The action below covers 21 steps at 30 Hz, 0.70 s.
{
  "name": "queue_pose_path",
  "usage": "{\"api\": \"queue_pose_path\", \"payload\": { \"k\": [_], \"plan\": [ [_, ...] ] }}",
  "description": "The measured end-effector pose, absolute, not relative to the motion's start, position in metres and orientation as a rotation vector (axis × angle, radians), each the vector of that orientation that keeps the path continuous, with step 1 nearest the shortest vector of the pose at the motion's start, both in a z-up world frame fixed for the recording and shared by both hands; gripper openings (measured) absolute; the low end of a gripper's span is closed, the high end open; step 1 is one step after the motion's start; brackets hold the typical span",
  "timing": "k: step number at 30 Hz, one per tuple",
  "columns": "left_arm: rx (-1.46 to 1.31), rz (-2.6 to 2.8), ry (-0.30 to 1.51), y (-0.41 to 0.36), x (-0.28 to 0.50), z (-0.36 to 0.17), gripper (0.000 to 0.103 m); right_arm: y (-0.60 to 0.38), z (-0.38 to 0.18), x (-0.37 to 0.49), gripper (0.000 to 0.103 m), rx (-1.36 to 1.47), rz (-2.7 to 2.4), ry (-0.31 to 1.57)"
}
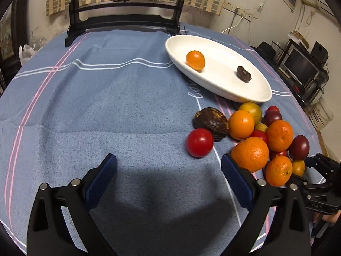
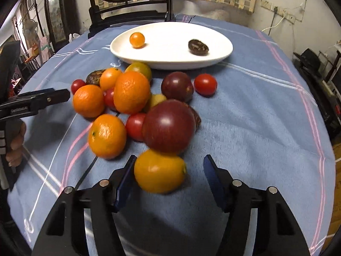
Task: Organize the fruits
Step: 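Grasp the yellow tomato with the right tool while the left tool grasps a red cherry tomato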
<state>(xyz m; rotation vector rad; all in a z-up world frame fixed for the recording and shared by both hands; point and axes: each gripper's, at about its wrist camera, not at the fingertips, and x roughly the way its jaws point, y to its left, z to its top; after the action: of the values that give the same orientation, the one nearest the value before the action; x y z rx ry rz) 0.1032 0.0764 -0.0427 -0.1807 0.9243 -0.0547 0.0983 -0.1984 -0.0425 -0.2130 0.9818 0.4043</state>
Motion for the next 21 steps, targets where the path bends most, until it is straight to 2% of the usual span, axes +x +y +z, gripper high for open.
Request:
{"api": "queue_pose_path", "payload": {
  "k": [3,4,19,21],
  "plan": [
    [-0.19,-0.051,0.931,0.077,0.106,-0.044,0.096,-0.198,-0.041,0.096,0.045,-0.197,0.414,0.968],
    [-0.188,-0.05,0.935,0.077,0.106,-0.044,0.096,-0.2,-0.039,0.093,0.042,-0.177,0.43,0.965],
    [-0.012,0.008,0.942,0.051,0.109,-0.044,0.096,-0.216,-0.032,0.063,0.042,-0.079,0.546,0.938],
    [0.023,0.035,0.966,0.046,0.113,-0.047,0.091,-0.218,-0.031,0.062,0.042,-0.061,0.571,0.933]
  ]
}}
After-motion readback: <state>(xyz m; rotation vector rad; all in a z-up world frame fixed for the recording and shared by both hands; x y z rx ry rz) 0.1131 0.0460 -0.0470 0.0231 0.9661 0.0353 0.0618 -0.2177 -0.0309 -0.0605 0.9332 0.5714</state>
